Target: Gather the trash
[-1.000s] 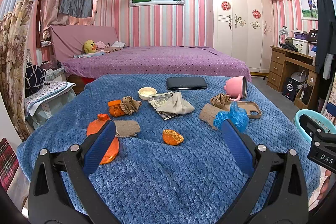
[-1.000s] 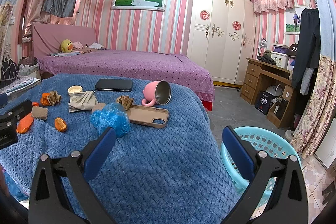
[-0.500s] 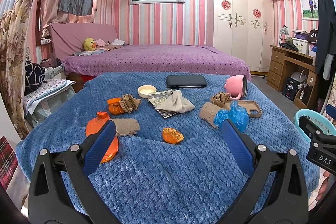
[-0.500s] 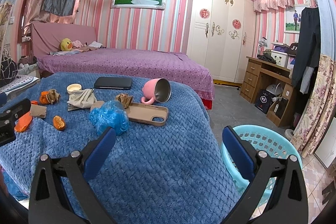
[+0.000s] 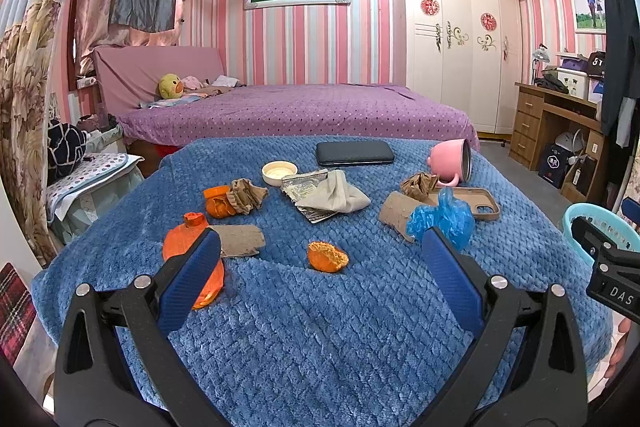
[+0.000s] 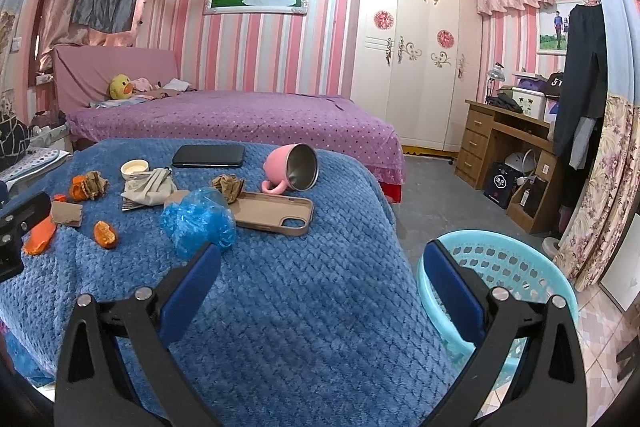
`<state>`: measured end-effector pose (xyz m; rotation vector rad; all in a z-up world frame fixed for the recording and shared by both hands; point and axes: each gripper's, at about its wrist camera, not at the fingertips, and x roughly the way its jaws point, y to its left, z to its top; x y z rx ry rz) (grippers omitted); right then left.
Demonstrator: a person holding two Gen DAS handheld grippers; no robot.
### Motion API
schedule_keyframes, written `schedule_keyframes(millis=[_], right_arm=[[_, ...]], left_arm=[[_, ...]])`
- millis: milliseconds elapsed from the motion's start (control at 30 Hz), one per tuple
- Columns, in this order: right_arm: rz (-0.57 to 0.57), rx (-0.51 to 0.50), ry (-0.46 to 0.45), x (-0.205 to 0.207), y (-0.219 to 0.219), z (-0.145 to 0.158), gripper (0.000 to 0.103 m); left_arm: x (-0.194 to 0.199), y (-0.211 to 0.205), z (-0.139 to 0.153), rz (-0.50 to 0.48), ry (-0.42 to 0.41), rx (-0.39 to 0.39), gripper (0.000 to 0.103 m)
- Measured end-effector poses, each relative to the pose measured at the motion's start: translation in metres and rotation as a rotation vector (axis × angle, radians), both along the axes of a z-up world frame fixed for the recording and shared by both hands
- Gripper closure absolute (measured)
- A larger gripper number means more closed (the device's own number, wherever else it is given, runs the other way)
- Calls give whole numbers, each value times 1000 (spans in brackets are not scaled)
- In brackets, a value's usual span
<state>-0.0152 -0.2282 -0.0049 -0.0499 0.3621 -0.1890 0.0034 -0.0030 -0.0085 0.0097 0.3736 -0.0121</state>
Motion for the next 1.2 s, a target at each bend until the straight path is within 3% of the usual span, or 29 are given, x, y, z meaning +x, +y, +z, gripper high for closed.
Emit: schedule_keyframes(millis=[900, 1200], right_arm=[[-26, 27, 9, 3, -9, 1, 4], [-11, 53, 6, 25, -14, 24, 4]], left_arm=[[-3, 6, 1, 1, 5, 18, 5], [8, 6, 17, -26, 3, 16, 5]])
